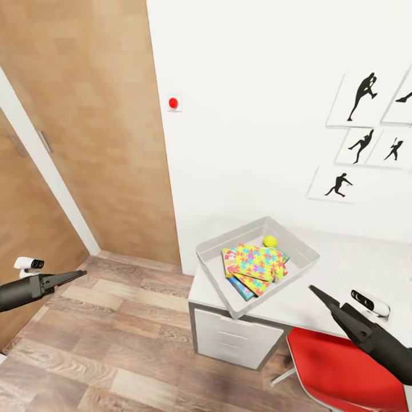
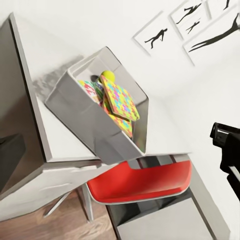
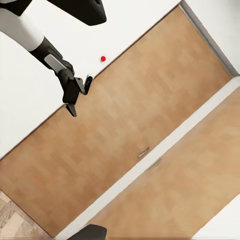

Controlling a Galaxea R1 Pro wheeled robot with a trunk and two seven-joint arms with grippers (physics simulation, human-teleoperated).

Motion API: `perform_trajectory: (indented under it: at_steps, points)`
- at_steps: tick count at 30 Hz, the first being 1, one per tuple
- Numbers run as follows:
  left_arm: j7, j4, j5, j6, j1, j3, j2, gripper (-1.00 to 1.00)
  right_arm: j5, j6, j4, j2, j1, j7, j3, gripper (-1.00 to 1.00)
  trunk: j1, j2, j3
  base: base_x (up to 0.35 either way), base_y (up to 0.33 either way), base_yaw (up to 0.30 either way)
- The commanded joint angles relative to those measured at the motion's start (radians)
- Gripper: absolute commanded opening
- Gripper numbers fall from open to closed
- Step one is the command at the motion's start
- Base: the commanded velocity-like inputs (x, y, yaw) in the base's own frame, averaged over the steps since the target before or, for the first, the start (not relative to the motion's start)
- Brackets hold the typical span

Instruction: Put all the toys in the child's room - the three board games (two on the bed and one on the table), the two jigsaw puzzles on the table, and the tennis ball on the table - inside the toy box on the table in the child's room.

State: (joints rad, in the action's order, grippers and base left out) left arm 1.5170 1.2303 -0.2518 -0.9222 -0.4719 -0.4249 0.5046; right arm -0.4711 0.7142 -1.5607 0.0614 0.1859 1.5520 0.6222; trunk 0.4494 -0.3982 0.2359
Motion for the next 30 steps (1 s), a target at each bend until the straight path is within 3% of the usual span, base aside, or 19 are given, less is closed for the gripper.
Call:
perform_trajectory:
  at_steps: [1,19,30]
  points:
    - [0.004,0.000,0.000,-0.011,-0.001,0.000,0.000,1.00,-0.001,0.010,0.000,0.000,0.001,0.003,0.002,1.00,0.001,-0.002,0.000,0.004,0.028,-0.124]
    - [0.005,0.000,0.001,0.013,-0.001,-0.001,0.003,1.00,-0.001,0.009,0.006,0.000,-0.011,0.003,0.042,1.00,0.001,-0.002,-0.028,-0.004,0.093,-0.151]
    - [0.006,-0.001,0.000,0.034,0.000,-0.001,0.002,1.00,-0.001,0.009,0.008,0.000,-0.011,0.002,0.046,1.00,0.001,-0.002,-0.045,-0.049,0.095,-0.158]
